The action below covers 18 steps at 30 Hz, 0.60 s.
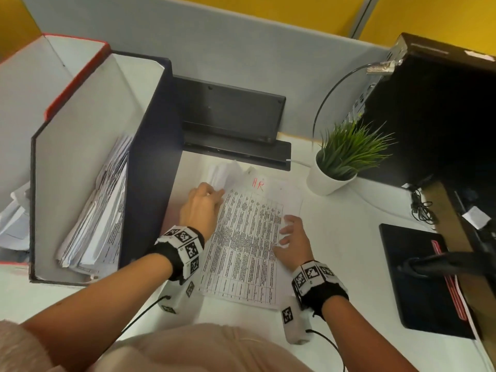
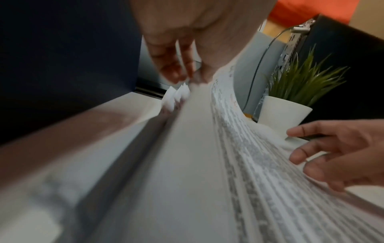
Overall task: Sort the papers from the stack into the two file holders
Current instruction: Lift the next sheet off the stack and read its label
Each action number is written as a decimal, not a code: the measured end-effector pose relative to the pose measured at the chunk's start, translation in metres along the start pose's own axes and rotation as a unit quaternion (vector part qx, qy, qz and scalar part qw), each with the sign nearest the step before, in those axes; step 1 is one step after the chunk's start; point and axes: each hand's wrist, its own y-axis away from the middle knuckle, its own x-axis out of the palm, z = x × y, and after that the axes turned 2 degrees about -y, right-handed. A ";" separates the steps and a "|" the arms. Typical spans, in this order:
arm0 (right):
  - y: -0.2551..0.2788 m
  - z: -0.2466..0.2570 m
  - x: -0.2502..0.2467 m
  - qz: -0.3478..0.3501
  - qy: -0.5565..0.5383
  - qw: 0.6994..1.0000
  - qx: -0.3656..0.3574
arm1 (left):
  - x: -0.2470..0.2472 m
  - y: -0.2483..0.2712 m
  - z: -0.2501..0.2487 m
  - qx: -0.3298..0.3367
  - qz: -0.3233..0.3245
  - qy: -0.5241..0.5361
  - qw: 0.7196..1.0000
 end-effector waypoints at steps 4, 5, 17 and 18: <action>-0.004 0.004 -0.008 -0.060 -0.114 0.990 0.051 | -0.003 0.007 0.002 -0.017 -0.013 0.210 0.977; -0.005 0.004 -0.009 -0.073 -0.134 0.986 0.061 | -0.004 0.008 0.002 -0.057 -0.003 0.245 0.968; -0.001 -0.016 -0.015 -0.152 -0.336 0.928 0.063 | -0.013 -0.028 0.007 -0.321 0.037 0.323 0.890; 0.000 -0.016 -0.014 -0.159 -0.350 0.921 0.059 | -0.012 -0.030 0.010 -0.314 0.065 0.240 0.916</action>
